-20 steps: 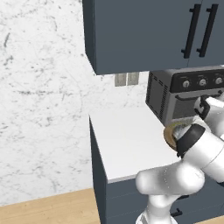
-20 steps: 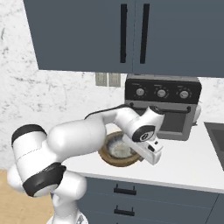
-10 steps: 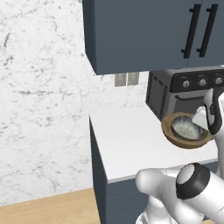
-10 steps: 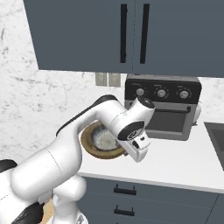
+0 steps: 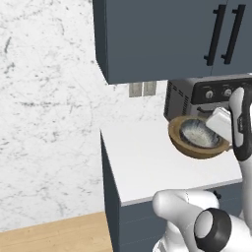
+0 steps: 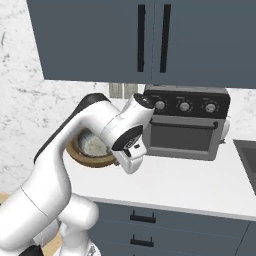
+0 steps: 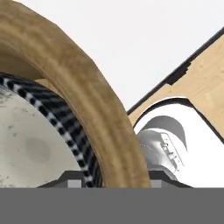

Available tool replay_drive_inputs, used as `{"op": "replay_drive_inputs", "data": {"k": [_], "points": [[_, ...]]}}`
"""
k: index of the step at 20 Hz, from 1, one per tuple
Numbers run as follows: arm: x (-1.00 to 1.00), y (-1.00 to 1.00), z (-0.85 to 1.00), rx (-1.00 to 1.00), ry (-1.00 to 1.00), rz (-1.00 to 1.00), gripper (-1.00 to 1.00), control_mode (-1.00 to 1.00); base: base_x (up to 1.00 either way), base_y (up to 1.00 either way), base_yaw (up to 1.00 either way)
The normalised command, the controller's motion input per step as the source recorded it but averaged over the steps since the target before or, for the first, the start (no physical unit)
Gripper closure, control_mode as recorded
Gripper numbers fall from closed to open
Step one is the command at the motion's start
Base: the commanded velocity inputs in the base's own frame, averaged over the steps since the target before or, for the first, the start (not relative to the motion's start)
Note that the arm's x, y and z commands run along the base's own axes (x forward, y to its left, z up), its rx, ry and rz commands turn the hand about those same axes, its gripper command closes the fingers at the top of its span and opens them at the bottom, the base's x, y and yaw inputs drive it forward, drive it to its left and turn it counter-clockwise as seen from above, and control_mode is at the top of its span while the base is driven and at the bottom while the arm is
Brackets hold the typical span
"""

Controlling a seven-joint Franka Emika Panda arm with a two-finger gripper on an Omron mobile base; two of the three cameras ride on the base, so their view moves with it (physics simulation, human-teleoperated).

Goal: Pick up the bowls on the counter and stack them on top of one another in the open cabinet. Place the smaller bowl on top of the larger bowl.

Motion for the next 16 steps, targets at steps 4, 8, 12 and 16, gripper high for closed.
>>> {"op": "replay_drive_inputs", "data": {"k": [4,8,12,16], "points": [[0.00,0.47,0.41,0.00,-0.03,0.00,1.00,-1.00,0.00,0.00,0.00],[0.00,0.46,0.42,0.00,-0.01,0.00,1.00,-1.00,0.00,0.00,0.00],[0.00,0.40,0.46,0.00,-0.05,0.00,1.00,-1.00,0.00,0.00,0.00],[-0.09,0.10,0.14,0.00,-0.03,0.00,1.00,1.00,-0.33,-0.04,0.00]]}}
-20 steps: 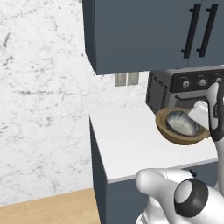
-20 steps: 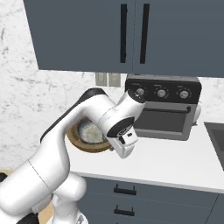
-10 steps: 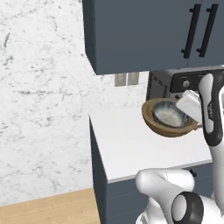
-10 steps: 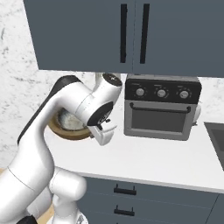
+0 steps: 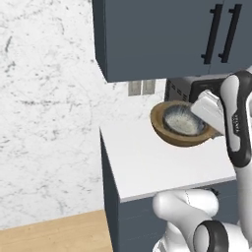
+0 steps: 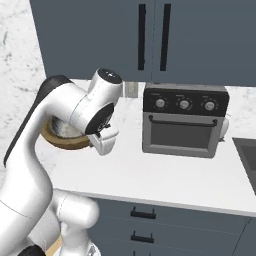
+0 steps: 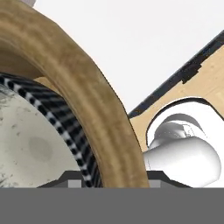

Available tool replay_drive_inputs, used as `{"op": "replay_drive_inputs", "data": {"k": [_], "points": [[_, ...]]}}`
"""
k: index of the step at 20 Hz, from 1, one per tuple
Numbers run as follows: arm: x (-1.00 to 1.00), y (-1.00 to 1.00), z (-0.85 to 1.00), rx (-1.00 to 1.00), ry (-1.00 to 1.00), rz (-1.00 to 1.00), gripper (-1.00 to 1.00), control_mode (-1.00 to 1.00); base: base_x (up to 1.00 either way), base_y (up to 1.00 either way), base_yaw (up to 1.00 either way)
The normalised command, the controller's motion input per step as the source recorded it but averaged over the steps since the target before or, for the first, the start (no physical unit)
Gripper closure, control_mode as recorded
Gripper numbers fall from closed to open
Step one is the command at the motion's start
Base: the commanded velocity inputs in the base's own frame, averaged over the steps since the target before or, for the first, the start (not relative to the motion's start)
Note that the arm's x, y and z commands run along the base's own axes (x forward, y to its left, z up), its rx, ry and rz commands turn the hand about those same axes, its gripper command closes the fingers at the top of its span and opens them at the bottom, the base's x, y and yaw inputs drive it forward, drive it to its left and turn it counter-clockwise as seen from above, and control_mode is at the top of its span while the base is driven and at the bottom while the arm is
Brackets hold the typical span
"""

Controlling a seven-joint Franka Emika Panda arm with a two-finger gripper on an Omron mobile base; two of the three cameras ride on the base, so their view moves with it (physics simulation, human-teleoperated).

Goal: Pick up the bowls on the counter and stack them on top of one another in the open cabinet. Place the smaller bowl on top of the larger bowl.

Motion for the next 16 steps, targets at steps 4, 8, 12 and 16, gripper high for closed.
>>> {"op": "replay_drive_inputs", "data": {"k": [4,8,12,16], "points": [[0.00,0.00,0.00,0.00,0.00,0.00,1.00,1.00,-1.00,-0.32,0.00],[0.00,0.00,0.00,0.00,0.00,0.00,1.00,1.00,-1.00,-0.55,0.00],[0.00,0.00,0.00,0.00,0.00,0.00,1.00,1.00,-0.98,-0.96,0.00],[0.00,0.00,0.00,0.00,0.00,0.00,1.00,1.00,-0.76,-1.00,-0.04]]}}
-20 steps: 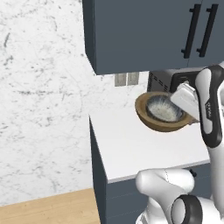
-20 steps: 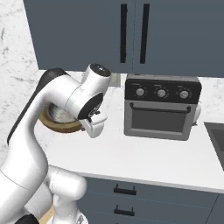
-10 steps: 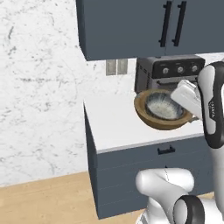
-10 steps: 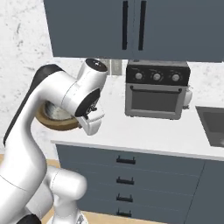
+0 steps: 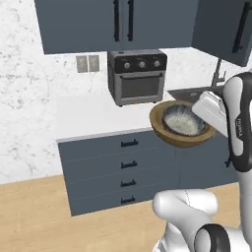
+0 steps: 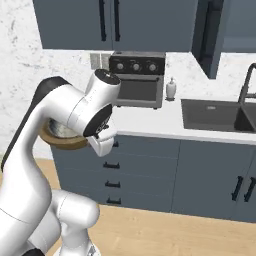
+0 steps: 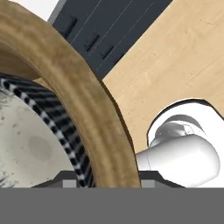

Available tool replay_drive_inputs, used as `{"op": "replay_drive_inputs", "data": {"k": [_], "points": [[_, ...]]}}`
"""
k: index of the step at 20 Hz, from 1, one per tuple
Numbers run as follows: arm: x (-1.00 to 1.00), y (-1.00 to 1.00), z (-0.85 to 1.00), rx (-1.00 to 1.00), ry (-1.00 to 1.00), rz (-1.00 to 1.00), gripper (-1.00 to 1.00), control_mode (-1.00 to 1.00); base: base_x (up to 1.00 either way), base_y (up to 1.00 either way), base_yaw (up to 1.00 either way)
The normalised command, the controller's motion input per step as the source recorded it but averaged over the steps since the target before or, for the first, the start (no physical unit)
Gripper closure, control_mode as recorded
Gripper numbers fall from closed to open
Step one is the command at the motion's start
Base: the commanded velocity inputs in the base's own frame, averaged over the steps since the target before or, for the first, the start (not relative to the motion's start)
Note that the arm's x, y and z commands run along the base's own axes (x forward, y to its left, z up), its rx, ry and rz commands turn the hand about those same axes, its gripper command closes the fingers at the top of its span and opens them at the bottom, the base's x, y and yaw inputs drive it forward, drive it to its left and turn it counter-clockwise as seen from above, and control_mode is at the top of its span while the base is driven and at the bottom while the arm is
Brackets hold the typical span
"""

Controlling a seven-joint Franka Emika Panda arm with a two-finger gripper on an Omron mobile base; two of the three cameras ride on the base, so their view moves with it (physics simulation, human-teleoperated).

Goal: Pick up the bowls on the counter and stack them on top of one another in the open cabinet. Place the smaller bowl on top of the larger bowl.

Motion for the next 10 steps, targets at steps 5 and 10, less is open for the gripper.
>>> {"op": "replay_drive_inputs", "data": {"k": [5,10], "points": [[0.00,0.00,0.00,0.00,0.00,0.00,1.00,1.00,-0.13,-1.00,-0.02],[0.00,0.00,0.00,0.00,0.00,0.00,1.00,1.00,0.00,-1.00,0.00]]}}
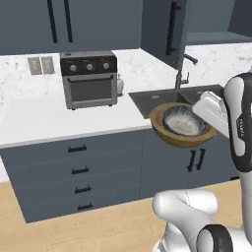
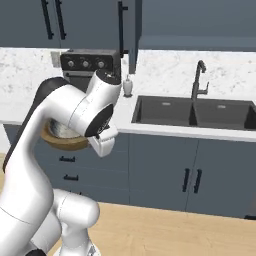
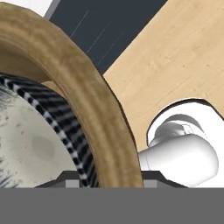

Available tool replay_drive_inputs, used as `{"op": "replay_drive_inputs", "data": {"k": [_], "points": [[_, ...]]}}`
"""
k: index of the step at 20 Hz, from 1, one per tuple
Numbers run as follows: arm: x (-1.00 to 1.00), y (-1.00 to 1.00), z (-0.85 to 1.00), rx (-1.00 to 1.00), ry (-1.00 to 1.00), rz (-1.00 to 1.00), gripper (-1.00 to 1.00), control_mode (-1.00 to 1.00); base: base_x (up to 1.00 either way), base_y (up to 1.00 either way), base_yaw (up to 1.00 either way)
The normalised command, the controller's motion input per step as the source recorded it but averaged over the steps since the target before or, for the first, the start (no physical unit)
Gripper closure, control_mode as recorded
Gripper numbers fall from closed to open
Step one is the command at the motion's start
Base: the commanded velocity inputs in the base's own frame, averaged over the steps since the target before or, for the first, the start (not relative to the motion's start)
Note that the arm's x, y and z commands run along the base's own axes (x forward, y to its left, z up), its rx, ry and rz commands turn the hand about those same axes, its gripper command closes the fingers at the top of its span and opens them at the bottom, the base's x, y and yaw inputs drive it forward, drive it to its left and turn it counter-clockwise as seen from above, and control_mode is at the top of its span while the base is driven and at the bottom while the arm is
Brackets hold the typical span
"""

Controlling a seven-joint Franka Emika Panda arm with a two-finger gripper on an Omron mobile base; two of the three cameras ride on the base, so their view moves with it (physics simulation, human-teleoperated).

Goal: Pick up the bowls on the counter and stack them on top of one another in the open cabinet. Place the smaller bowl on top of the larger bowl.

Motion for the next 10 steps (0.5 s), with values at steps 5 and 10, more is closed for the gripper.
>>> {"op": "replay_drive_inputs", "data": {"k": [5,10], "points": [[0.00,0.00,0.00,0.00,0.00,0.00,1.00,1.00,0.04,-1.00,0.00],[0.00,0.00,0.00,0.00,0.00,0.00,1.00,1.00,0.54,-1.00,0.03]]}}
